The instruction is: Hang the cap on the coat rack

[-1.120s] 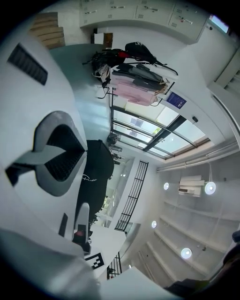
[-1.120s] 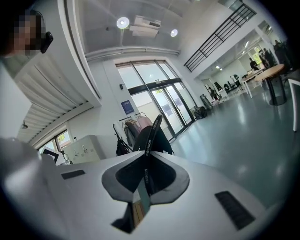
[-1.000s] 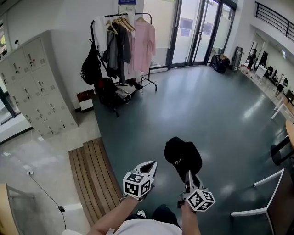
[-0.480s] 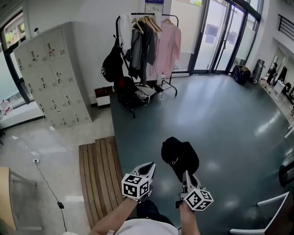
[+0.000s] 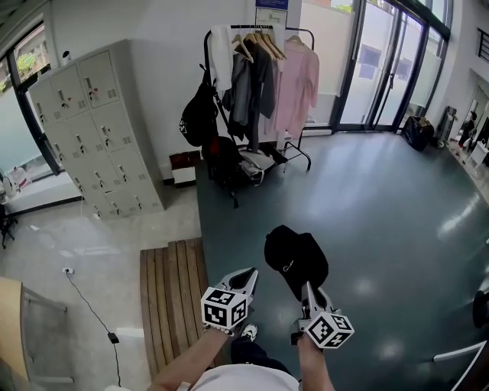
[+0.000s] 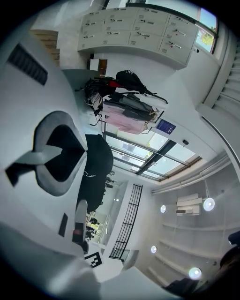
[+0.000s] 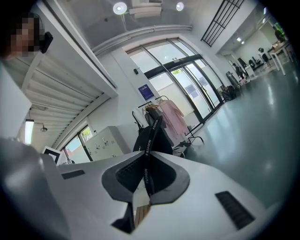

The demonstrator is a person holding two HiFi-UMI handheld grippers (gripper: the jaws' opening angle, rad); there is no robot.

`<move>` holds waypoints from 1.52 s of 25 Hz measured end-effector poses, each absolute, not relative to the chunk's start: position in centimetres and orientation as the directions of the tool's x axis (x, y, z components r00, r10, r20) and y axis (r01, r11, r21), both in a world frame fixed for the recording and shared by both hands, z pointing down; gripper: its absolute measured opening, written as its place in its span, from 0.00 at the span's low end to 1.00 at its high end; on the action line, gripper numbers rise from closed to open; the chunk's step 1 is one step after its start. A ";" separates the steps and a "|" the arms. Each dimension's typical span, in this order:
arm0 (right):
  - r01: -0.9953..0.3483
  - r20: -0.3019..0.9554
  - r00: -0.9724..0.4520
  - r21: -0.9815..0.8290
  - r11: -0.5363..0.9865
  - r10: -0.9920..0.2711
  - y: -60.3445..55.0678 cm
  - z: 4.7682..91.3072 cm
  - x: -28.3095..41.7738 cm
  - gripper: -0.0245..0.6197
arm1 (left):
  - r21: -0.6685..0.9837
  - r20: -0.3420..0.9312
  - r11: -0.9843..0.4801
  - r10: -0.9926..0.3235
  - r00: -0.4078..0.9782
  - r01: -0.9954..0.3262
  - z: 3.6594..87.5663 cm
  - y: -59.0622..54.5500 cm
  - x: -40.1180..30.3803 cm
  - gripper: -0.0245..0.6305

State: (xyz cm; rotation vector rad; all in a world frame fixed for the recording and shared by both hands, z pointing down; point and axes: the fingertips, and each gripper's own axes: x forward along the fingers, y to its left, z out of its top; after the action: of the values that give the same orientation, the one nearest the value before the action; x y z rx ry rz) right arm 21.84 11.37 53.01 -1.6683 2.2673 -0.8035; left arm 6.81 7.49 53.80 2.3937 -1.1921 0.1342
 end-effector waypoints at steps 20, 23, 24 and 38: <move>-0.764 0.146 -0.457 -0.569 0.303 -0.877 -5.5 53.1 18.5 0.07 | 0.344 0.298 -0.431 -0.792 0.532 -0.834 53.3 -8.3 3.5 0.04; -0.760 0.152 -0.472 -0.569 0.314 -0.868 -6.3 52.9 18.2 0.07 | 0.345 0.302 -0.413 -0.801 0.517 -0.842 53.2 -9.3 3.4 0.04; -0.758 0.156 -0.479 -0.570 0.317 -0.864 -6.6 53.0 17.9 0.06 | 0.345 0.303 -0.406 -0.805 0.511 -0.846 53.3 -9.4 3.1 0.04; -0.737 0.170 -0.541 -0.568 0.366 -0.824 -13.2 54.1 12.7 0.06 | 0.378 0.305 -0.321 -0.843 0.444 -0.869 54.9 -14.5 -2.8 0.04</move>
State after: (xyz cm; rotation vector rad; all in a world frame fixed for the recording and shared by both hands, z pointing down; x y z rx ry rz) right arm 12.72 -13.21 54.14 -1.4242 2.4754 -0.9134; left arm -2.79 -14.51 54.92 2.2120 -1.4343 0.0709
